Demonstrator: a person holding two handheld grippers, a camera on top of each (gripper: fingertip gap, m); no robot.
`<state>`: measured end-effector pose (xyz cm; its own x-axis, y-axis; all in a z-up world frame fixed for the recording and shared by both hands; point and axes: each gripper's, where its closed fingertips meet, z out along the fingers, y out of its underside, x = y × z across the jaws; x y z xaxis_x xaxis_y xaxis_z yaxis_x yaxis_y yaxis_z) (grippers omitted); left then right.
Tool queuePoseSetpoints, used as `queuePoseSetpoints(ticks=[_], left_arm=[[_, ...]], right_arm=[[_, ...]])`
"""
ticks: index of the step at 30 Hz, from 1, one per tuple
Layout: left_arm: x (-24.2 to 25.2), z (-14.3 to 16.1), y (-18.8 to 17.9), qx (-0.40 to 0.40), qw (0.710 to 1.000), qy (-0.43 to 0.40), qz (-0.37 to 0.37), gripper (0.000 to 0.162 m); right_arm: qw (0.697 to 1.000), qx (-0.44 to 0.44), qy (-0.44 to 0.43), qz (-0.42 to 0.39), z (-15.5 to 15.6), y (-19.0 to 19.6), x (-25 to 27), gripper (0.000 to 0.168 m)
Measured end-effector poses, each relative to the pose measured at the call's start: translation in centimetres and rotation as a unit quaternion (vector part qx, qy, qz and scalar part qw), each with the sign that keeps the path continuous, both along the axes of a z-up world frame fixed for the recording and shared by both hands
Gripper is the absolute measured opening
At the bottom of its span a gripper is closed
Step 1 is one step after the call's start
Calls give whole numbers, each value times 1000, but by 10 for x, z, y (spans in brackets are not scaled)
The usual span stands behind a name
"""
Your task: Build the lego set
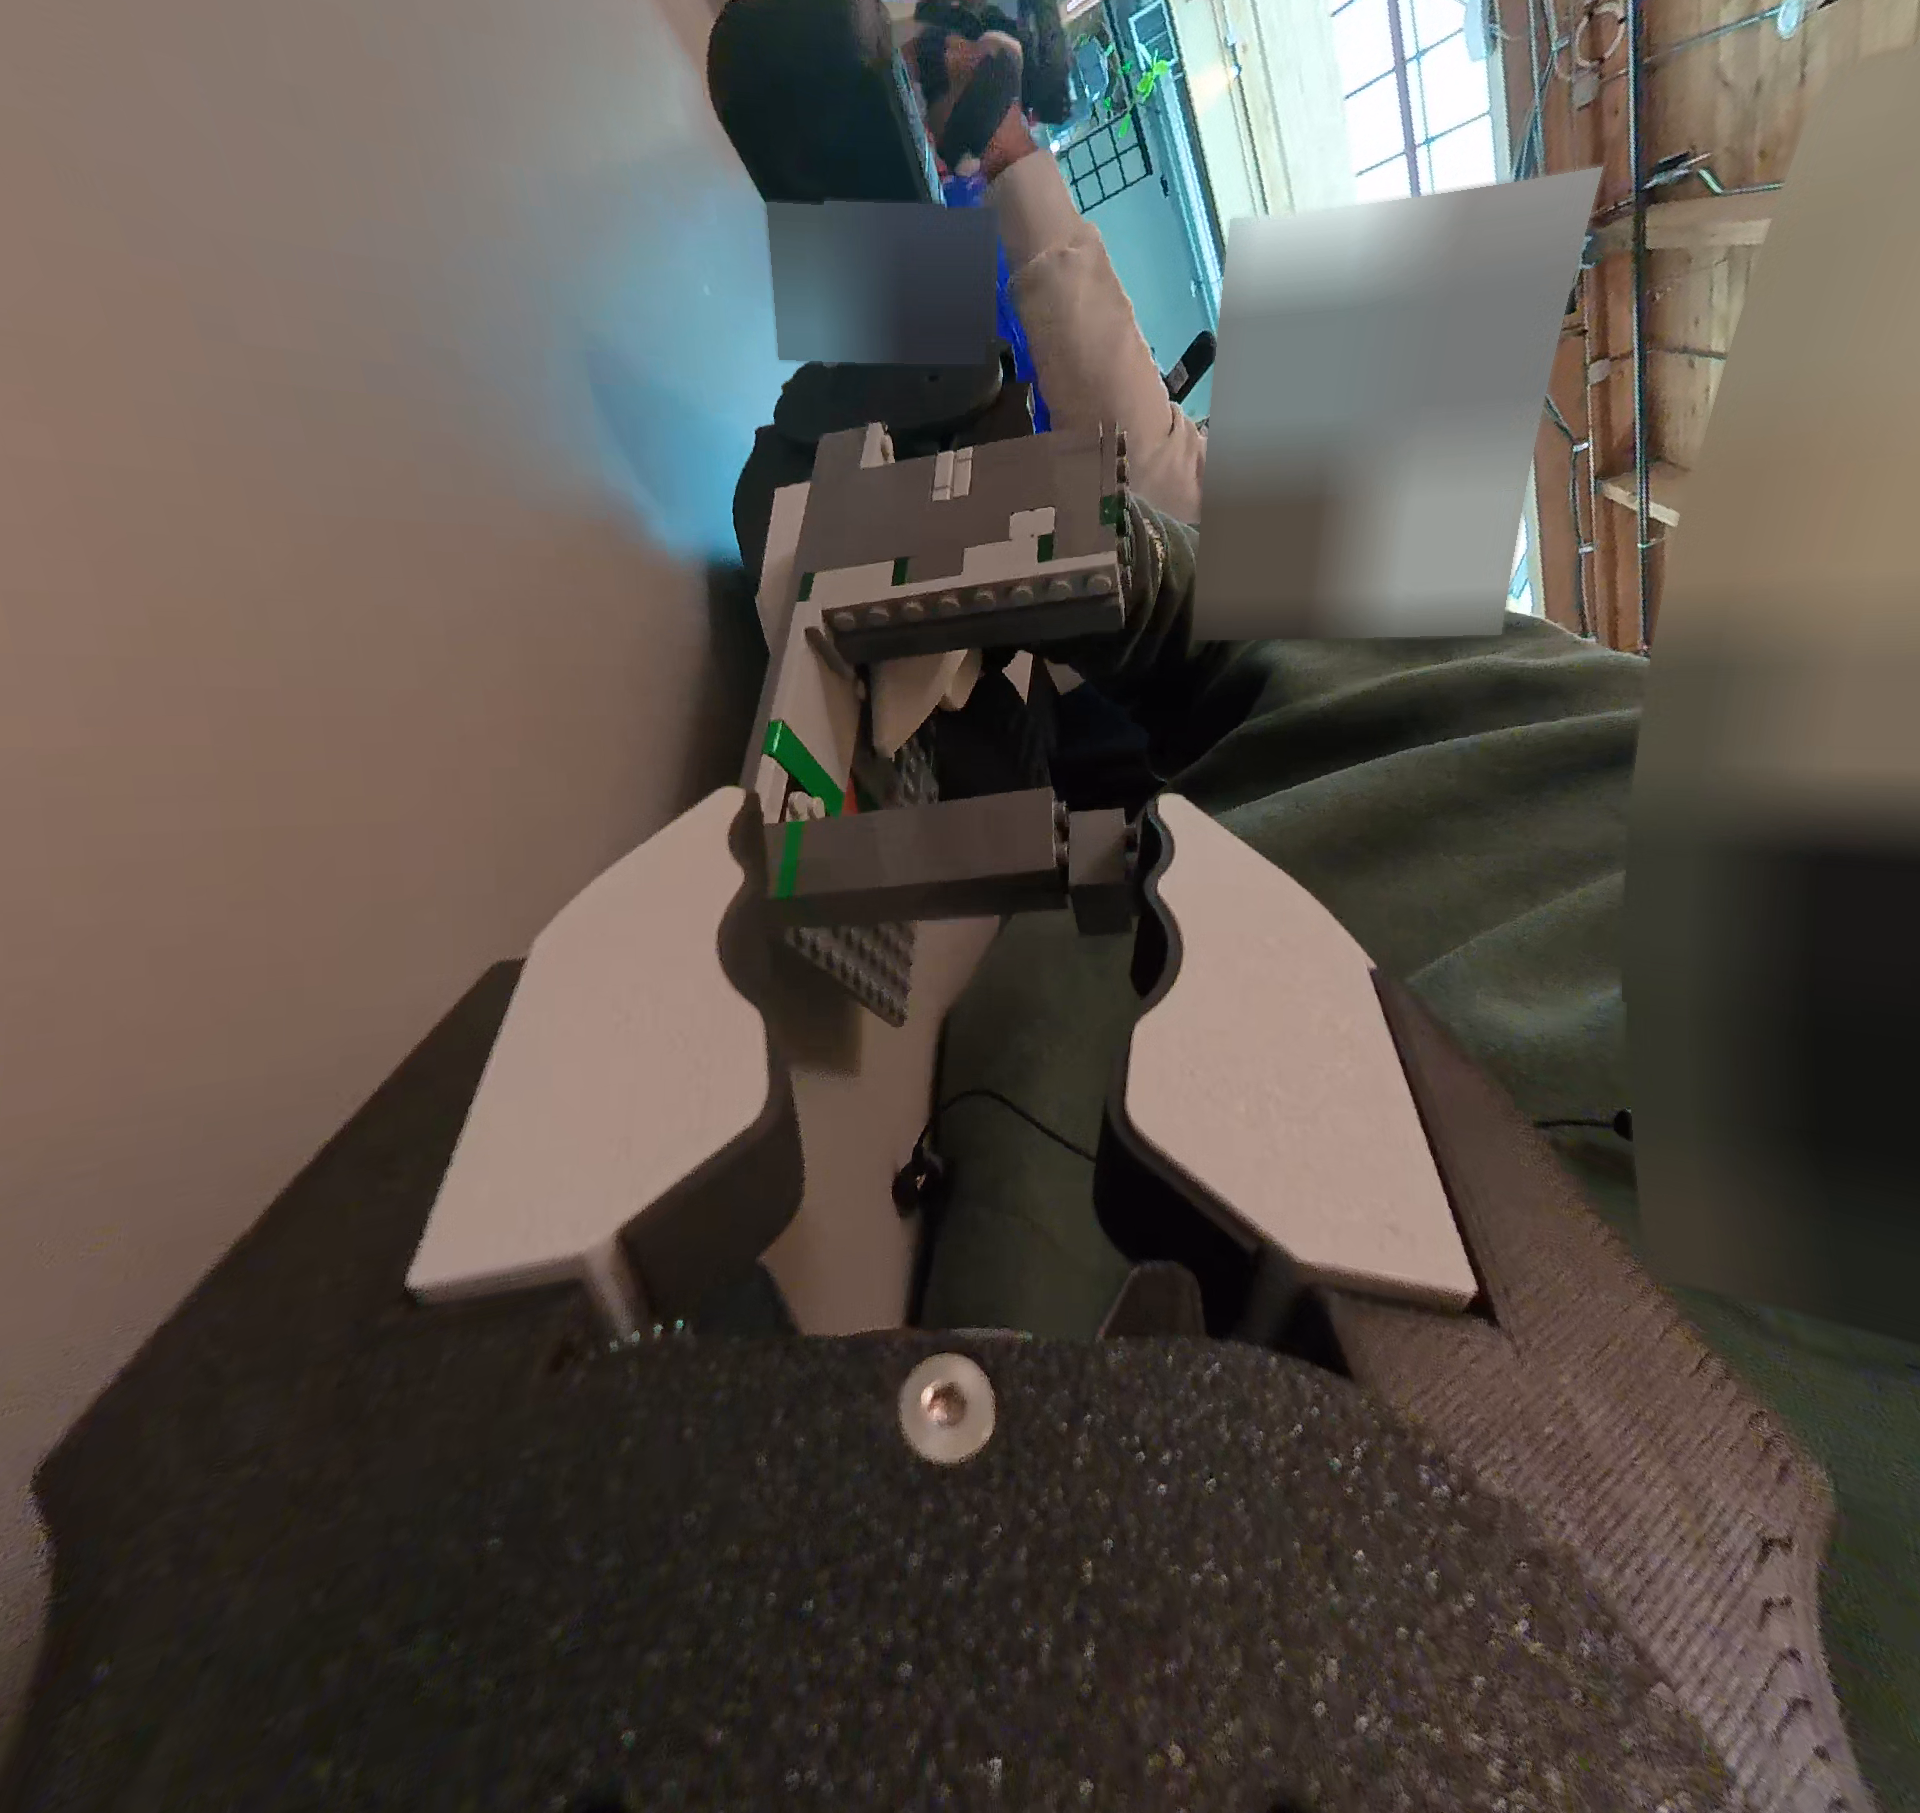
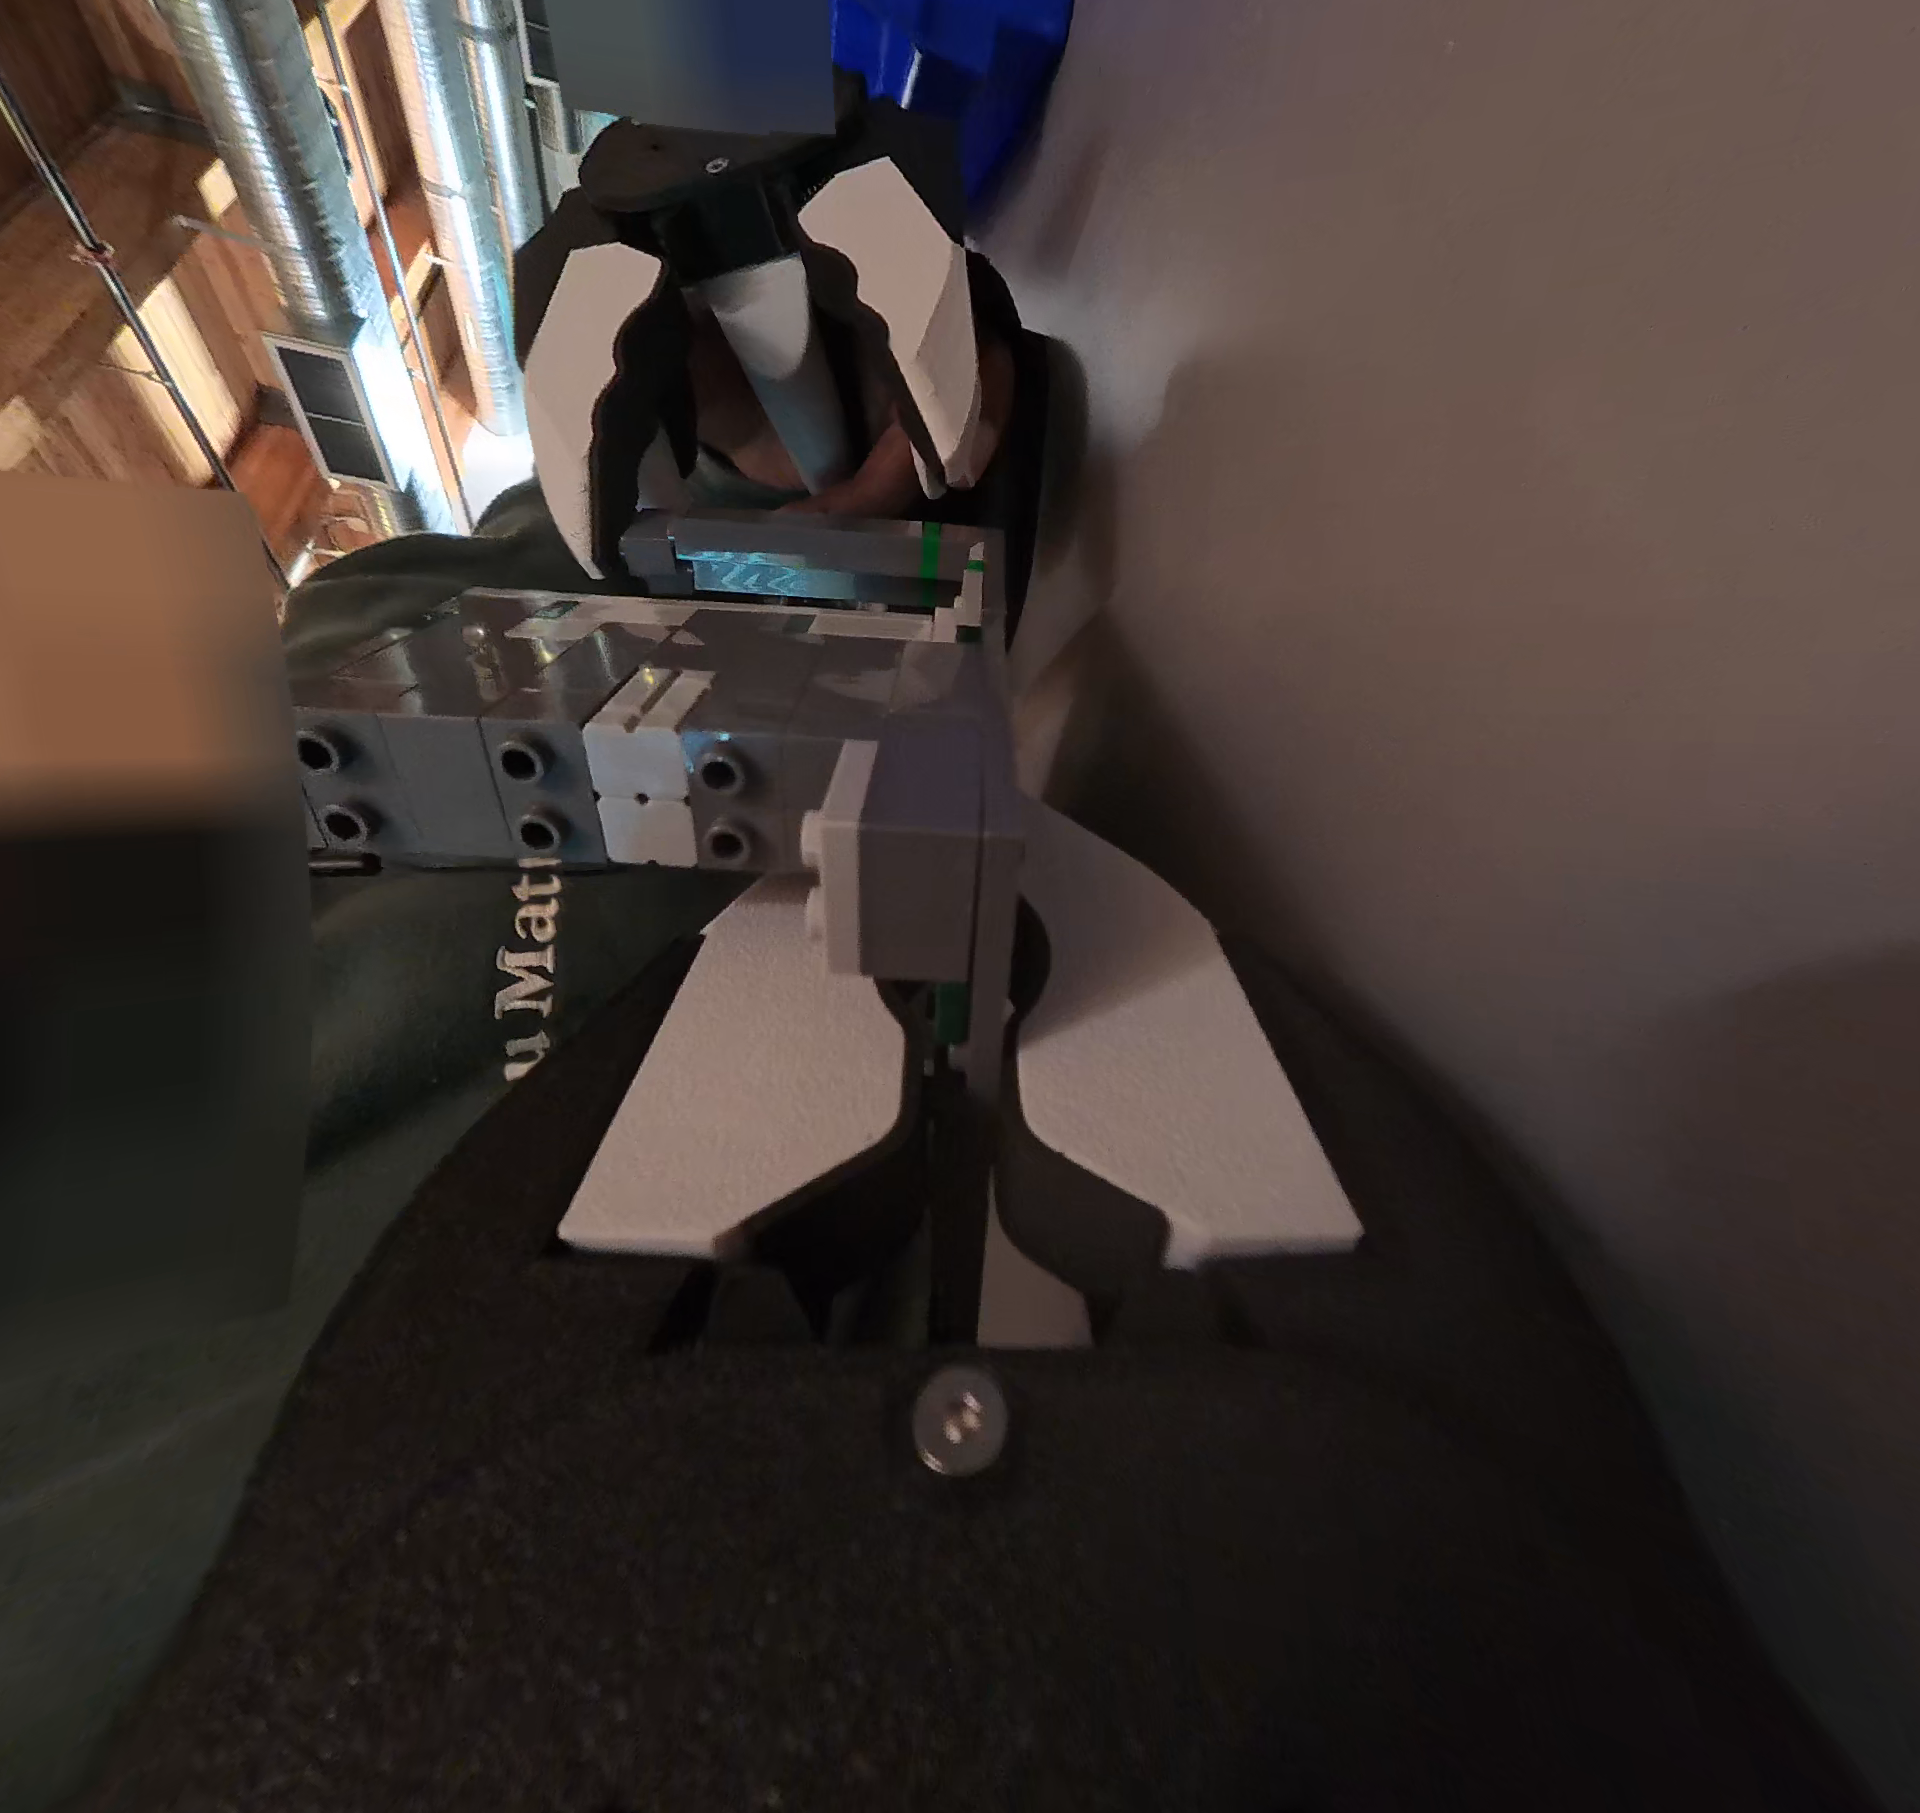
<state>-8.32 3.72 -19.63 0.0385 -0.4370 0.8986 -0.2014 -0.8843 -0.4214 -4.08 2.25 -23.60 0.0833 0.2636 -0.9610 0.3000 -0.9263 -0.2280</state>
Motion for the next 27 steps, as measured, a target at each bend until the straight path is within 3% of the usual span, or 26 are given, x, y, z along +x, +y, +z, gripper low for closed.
queuePoseSetpoints(ticks=[13, 27], left_arm=[[7, 12, 27, 7, 999, -15, 50, 64], [8, 15, 35, 15, 998, -21, 61, 61]], right_arm=[[995, -85, 36, -36, 7, 7, -1, 8], [992, -102, 49, -48, 10, 9, 0, 8]])
